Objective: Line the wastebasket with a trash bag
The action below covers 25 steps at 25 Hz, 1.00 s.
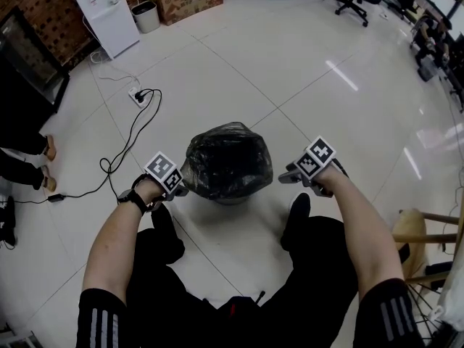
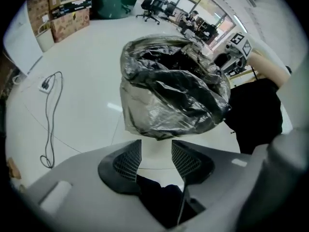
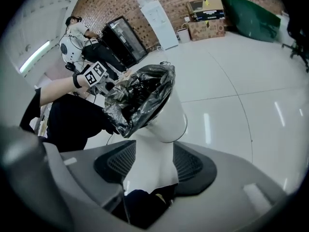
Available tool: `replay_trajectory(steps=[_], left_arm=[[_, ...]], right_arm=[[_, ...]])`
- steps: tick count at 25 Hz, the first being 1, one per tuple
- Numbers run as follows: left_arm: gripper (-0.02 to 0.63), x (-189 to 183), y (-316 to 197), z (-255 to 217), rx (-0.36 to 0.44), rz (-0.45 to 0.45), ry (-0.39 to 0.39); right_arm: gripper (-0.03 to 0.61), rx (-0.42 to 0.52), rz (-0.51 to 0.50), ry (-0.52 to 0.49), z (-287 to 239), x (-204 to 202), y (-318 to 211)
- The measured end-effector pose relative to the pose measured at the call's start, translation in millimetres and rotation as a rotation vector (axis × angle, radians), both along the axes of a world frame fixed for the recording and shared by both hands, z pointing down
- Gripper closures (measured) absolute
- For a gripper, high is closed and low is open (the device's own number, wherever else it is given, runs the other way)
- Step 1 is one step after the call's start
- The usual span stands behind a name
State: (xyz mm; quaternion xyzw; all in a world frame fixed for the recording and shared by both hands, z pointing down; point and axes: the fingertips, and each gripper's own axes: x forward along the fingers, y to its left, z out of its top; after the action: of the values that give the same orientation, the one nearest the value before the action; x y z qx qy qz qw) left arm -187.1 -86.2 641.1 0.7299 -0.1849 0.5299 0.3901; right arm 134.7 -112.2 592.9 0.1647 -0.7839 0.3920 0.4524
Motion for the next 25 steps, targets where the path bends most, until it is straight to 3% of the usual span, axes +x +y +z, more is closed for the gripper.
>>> replay_trajectory(steps=[4, 7, 10, 13, 17, 22, 25], left_arm=[[0.423, 13.6, 21.3, 0.3, -0.049, 0.059, 0.044], [0.423, 22.5, 23.6, -2.4, -0.069, 0.024, 0.114], [0.425, 34.6, 23.5, -3.1, -0.097, -0.016, 0.187], [0.482, 45.7, 24.8, -2.0, -0.109, -0.016, 0.211], [0.543, 53.5, 38.9, -3.7, -0.143, 0.031, 0.222], [0.611, 54.5, 67.8, 0.0, -0.232, 0.099, 0.222], [0.611, 49.2, 68.2, 12.1, -0.21, 0.098, 0.167]], right_arm=[[0.328, -0.038, 0.041, -0.117, -16.6, -5.6, 4.6], [0.328, -0.063, 0.121, -0.223, -22.5, -13.4, 0.8], [0.328, -0.139, 0.078, -0.268, -14.1, -34.0, 15.7], [0.356, -0.131, 0.022, -0.265, -11.8, -49.9, 20.1], [0.562, -0.092, 0.009, -0.244, -15.1, -55.5, 16.1], [0.568, -0.159, -0.163, -0.137, 3.6, -48.6, 53.0], [0.568, -0.092, -0.143, -0.066, 17.3, -40.3, 42.0]])
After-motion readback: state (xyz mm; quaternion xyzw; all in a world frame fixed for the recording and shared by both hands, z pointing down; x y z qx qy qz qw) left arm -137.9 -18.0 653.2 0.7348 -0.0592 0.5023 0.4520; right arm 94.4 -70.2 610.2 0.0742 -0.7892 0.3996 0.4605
